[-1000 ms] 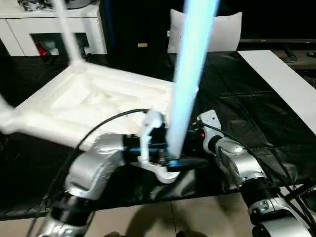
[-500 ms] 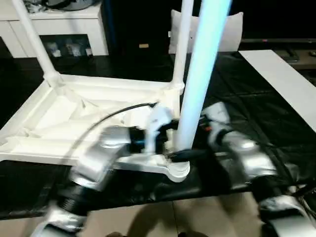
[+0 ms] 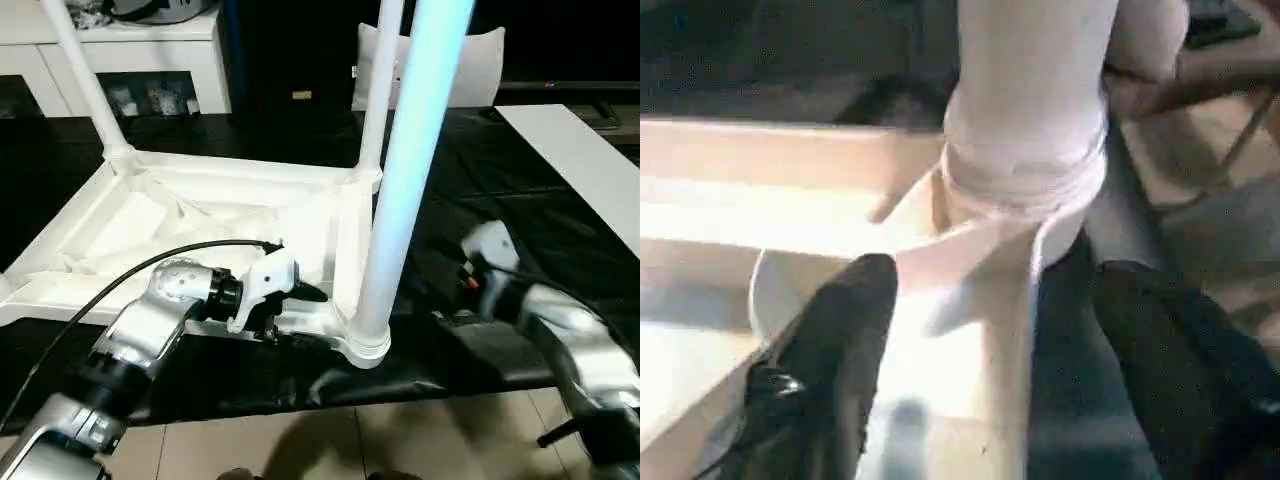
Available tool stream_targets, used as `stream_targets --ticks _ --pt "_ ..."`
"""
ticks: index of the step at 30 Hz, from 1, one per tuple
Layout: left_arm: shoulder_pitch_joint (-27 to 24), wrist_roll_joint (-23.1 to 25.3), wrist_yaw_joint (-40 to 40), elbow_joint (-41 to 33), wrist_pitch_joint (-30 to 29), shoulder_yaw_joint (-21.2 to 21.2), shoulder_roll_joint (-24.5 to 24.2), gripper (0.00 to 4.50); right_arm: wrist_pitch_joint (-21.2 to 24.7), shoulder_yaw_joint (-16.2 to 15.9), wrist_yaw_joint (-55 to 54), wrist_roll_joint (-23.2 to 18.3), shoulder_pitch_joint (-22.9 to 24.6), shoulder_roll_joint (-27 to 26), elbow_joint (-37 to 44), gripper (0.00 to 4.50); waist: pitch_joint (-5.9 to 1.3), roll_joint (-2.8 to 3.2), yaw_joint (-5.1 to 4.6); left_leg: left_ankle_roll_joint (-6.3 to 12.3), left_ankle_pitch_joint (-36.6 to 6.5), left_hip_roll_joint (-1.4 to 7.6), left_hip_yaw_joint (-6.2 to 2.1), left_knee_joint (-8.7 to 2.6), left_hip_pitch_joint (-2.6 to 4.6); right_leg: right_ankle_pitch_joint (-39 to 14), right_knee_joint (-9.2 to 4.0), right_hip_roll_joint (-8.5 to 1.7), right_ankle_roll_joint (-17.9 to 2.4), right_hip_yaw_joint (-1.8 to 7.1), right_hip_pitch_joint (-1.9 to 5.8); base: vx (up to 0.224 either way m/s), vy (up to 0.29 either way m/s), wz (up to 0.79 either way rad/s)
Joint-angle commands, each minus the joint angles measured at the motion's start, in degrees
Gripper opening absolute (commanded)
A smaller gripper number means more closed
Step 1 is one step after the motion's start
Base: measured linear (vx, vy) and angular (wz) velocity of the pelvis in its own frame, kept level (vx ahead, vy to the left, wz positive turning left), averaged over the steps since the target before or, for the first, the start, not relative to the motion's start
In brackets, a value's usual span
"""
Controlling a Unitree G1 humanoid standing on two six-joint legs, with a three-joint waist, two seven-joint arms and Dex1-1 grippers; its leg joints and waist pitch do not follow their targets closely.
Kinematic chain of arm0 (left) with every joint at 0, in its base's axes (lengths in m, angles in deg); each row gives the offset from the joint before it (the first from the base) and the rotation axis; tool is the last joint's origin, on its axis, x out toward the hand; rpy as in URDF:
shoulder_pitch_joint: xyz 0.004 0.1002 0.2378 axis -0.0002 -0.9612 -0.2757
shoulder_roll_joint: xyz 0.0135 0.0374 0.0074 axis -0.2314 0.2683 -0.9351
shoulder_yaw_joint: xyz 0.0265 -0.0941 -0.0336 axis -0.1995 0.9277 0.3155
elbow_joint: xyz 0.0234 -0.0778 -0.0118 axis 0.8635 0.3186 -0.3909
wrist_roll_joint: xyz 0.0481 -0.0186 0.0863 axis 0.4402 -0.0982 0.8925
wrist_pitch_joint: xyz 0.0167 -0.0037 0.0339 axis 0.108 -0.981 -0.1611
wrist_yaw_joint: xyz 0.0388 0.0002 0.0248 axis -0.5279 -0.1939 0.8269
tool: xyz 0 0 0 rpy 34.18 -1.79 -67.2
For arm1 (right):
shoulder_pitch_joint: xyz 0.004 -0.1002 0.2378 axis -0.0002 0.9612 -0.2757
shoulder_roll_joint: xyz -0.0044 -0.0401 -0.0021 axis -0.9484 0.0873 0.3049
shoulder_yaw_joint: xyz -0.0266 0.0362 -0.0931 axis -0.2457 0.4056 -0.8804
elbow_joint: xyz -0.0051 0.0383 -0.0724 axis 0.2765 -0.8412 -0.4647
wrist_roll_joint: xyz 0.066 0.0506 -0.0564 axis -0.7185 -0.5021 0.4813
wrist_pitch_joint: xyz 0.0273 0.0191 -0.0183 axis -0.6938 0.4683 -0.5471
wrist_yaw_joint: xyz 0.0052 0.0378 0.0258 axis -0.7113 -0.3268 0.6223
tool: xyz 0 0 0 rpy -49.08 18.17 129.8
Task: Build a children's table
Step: Rotate table base, then rotate leg to tighten
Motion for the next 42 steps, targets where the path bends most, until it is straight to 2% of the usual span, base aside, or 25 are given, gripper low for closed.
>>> stream_targets --ticks 1,3,4,5,6,9,11,15,16,19,21,22,24,25,26,27,31,32,34,37,39,40,42 --pt "1.6 1.9 0.0 3.2 2.5 -0.9 0.3 3.16 1.7 -0.6 2.5 -1.3 0.9 1.7 3.8 4.50 -3.70 0.05 0.23 1.18 -18.6 0.18 0.12 -4.23 0.40 -21.1 -5.07 -2.02 -9.1 1.44 3.04 0.000 0.000 0.00" --pt "1.9 2.1 0.2 4.3 2.9 -0.9 0.6 3.03 2.0 -1.2 3.6 -1.5 1.6 2.5 5.0 4.50 -3.76 0.01 0.24 1.05 -18.3 0.22 0.06 -4.22 0.33 -21.7 -5.09 -2.15 -9.0 1.44 3.05 0.000 0.000 0.00" --pt "2.4 2.2 0.1 6.0 3.9 -0.9 1.1 3.03 2.9 -1.8 5.2 -2.4 2.6 3.4 6.5 4.50 -3.74 0.42 0.12 0.97 -18.5 0.24 0.05 -4.20 0.41 -22.2 -5.14 -2.18 -9.1 1.42 2.95 0.000 0.000 0.00" --pt "2.6 2.1 0.0 6.5 4.1 -0.9 1.3 2.90 3.4 -2.0 5.7 -2.7 2.9 3.7 6.9 4.50 -3.68 0.13 0.21 1.19 -19.1 0.19 0.16 -4.09 0.55 -23.1 -5.45 -2.10 -9.0 1.42 2.84 0.000 0.000 0.00" --pt "2.7 2.0 -0.1 6.9 4.2 -0.8 1.5 2.77 3.7 -2.1 6.1 -3.0 3.1 4.0 7.3 4.50 -3.78 0.09 0.28 1.20 -18.9 0.25 0.14 -4.09 0.57 -22.8 -5.36 -2.18 -9.1 1.47 2.85 0.000 0.000 0.00" --pt "3.6 1.9 -1.4 9.7 5.4 -0.7 2.5 2.68 5.9 -2.5 8.5 -4.9 4.2 5.3 9.7 4.50 -3.77 -0.10 0.38 1.66 -18.1 0.29 0.06 -4.17 0.25 -22.3 -5.26 -2.22 -9.3 1.41 3.03 0.000 0.000 0.00" --pt "3.9 1.9 -2.4 10.6 5.8 -0.9 2.6 2.33 7.2 -2.6 9.3 -5.6 4.6 5.8 10.6 4.50 -3.85 -0.08 0.42 1.58 -17.9 0.40 0.00 -4.16 0.27 -22.0 -5.22 -2.32 -9.4 1.43 2.98 0.000 0.000 0.00" --pt "4.4 2.0 -4.8 13.1 6.4 -0.8 2.7 2.12 10.9 -2.6 11.6 -8.3 4.8 7.0 12.7 4.50 -3.78 0.01 0.51 1.68 -18.1 0.38 0.02 -4.16 0.33 -22.2 -5.27 -2.33 -9.6 1.44 2.96 0.000 0.000 0.00" --pt "4.4 2.0 -5.0 13.1 6.3 -0.8 2.7 1.85 11.0 -2.7 11.7 -8.4 4.8 7.1 12.8 4.50 -3.78 -0.05 0.52 1.62 -18.0 0.42 -0.01 -4.19 0.33 -22.1 -5.23 -2.35 -9.7 1.42 2.98 0.000 0.000 0.00" --pt "4.5 2.1 -5.8 14.1 6.6 -0.8 2.8 1.79 12.3 -3.0 12.6 -9.6 5.1 7.5 13.8 4.50 -3.80 -0.15 0.54 1.52 -17.9 0.46 0.00 -4.17 0.38 -22.1 -5.24 -2.43 -9.9 1.45 2.94 0.000 0.000 0.00" --pt "4.6 2.3 -6.1 14.7 6.8 -0.8 2.8 1.52 12.6 -3.1 12.9 -9.8 5.0 7.6 13.9 4.50 -3.72 -0.11 0.52 1.45 -18.3 0.44 0.01 -4.18 0.34 -22.9 -5.36 -2.47 -9.8 1.42 2.90 0.000 0.000 0.00" --pt "4.7 2.5 -6.7 15.1 6.8 -1.0 2.7 1.38 12.7 -3.1 12.5 -9.7 4.9 7.5 13.8 4.50 -3.71 -0.38 0.47 1.47 -18.2 0.40 0.05 -4.16 0.29 -23.1 -5.40 -2.44 -9.6 1.42 2.90 0.000 0.000 0.00" --pt "4.8 2.6 -7.2 15.7 6.8 -1.0 2.7 1.35 13.1 -3.0 12.4 -9.7 4.6 7.5 13.6 4.50 -3.69 -0.31 0.48 1.37 -18.0 0.37 0.01 -4.19 0.27 -24.0 -5.43 -2.49 -9.2 1.40 2.89 0.000 0.000 0.00" --pt "5.0 2.6 -7.5 16.1 6.9 -1.0 2.8 1.14 13.5 -3.0 12.5 -9.9 4.4 7.5 13.5 4.50 -3.67 -0.27 0.51 1.31 -18.0 0.41 -0.04 -4.21 0.29 -24.4 -5.43 -2.53 -9.1 1.40 2.88 0.000 0.000 0.00" --pt "5.0 2.7 -7.7 16.2 6.9 -1.0 2.8 1.14 13.7 -2.9 12.5 -10.0 4.4 7.5 13.5 4.50 -3.70 -0.29 0.50 1.30 -17.9 0.40 -0.01 -4.17 0.29 -24.5 -5.45 -2.55 -9.0 1.41 2.85 0.000 0.000 0.00" --pt "5.1 2.7 -8.2 16.3 6.8 -1.1 2.8 0.95 13.9 -2.9 12.7 -10.2 4.5 7.6 13.7 4.50 -3.68 -0.26 0.49 1.31 -17.9 0.41 0.00 -4.19 0.33 -24.5 -5.51 -2.53 -9.0 1.41 2.81 0.000 0.000 0.00" --pt "5.4 2.9 -9.8 16.8 6.6 -1.5 2.7 0.81 14.5 -3.1 12.5 -10.4 3.9 7.5 14.1 4.50 -3.70 -0.28 0.50 1.33 -17.7 0.39 0.02 -4.18 0.30 -24.2 -5.48 -2.52 -9.1 1.43 2.83 0.000 0.000 0.00" --pt "5.5 3.1 -10.0 16.9 6.7 -1.6 2.6 0.58 14.6 -3.2 12.4 -10.3 3.7 7.4 14.1 4.50 -3.74 -0.25 0.52 1.30 -17.5 0.45 0.00 -4.20 0.35 -23.7 -5.41 -2.55 -9.3 1.45 2.82 0.000 0.000 0.00" --pt "5.6 3.3 -10.2 17.0 6.9 -1.7 2.6 0.49 14.4 -3.5 12.1 -9.8 3.2 7.1 13.8 4.50 -3.69 -0.15 0.48 1.19 -17.8 0.47 -0.01 -4.23 0.30 -23.2 -5.35 -2.50 -9.6 1.44 2.85 0.000 0.000 0.00" --pt "5.8 4.1 -10.4 17.4 7.7 -2.1 2.5 0.16 14.2 -4.2 11.9 -9.3 1.5 6.1 12.8 4.50 -3.71 -0.29 0.36 1.08 -17.9 0.40 -0.02 -4.21 0.31 -24.1 -5.36 -2.55 -9.4 1.39 2.88 0.000 0.000 0.00" --pt "5.9 5.0 -10.6 17.7 8.5 -2.6 2.2 0.09 14.4 -4.6 12.4 -9.8 0.2 5.3 11.9 4.50 -3.69 -0.14 0.40 1.04 -18.0 0.45 0.01 -4.16 0.50 -24.3 -5.42 -2.58 -9.4 1.44 2.70 0.000 0.000 0.00" --pt "6.0 5.3 -10.7 17.9 9.0 -2.8 2.2 0.01 14.3 -5.0 12.8 -9.8 -0.8 4.9 11.1 4.23 -3.77 -0.17 0.35 0.98 -17.6 0.47 -0.05 -4.23 0.36 -23.5 -5.28 -2.55 -9.6 1.43 2.87 0.000 0.000 0.00" --pt "6.1 4.7 -10.8 17.8 8.7 -2.3 2.5 0.00 14.4 -5.5 13.4 -9.7 -1.7 4.6 10.2 4.16 -3.77 -0.07 0.36 0.80 -17.8 0.51 0.01 -4.19 0.49 -22.5 -5.17 -2.54 -10.2 1.46 2.77 0.000 0.000 0.00"
